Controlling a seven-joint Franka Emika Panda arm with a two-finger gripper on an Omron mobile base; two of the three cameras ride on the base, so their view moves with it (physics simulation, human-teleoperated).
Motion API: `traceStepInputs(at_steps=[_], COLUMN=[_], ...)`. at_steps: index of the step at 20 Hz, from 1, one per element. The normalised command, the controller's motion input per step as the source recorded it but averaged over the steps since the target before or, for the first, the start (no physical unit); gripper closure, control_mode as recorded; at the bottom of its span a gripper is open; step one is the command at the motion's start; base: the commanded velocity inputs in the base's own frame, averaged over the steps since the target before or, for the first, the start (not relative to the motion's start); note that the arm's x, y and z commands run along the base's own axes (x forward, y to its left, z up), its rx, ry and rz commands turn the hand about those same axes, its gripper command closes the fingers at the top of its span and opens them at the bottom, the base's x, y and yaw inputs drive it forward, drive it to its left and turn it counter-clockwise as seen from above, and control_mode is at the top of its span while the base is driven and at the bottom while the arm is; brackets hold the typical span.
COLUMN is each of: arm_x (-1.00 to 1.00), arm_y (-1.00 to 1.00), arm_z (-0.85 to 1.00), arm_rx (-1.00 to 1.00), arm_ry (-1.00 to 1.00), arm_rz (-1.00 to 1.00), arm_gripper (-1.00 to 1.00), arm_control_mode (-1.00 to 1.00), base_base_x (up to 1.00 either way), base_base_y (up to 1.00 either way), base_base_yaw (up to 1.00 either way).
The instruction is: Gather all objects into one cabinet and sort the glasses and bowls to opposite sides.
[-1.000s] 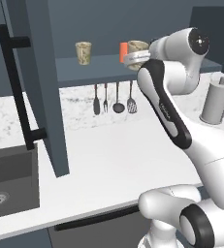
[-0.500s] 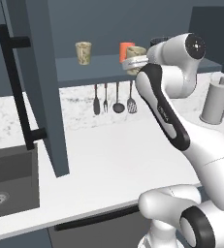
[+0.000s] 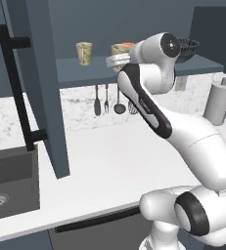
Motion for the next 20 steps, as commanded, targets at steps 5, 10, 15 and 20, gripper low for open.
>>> traceStepInputs(at_steps=[5, 10, 15, 20], arm_x=[0.59, 0.5, 0.46, 0.54], arm_y=[0.08, 0.0, 0.04, 0.1], arm_z=[-0.15, -0.02, 0.1, 0.13], arm_rx=[0.0, 0.0, 0.0, 0.0], arm_ry=[-0.09, 0.06, 0.22, 0.12], arm_rz=[0.0, 0.01, 0.0, 0.0], arm_gripper=[1.0, 1.0, 1.0, 1.0], arm_control_mode=[-1.0, -1.0, -1.0, -1.0], base_base_x=[0.0, 0.0, 0.0, 0.0], base_base_y=[0.0, 0.0, 0.0, 0.0], base_base_yaw=[0.0, 0.0, 0.0, 0.0])
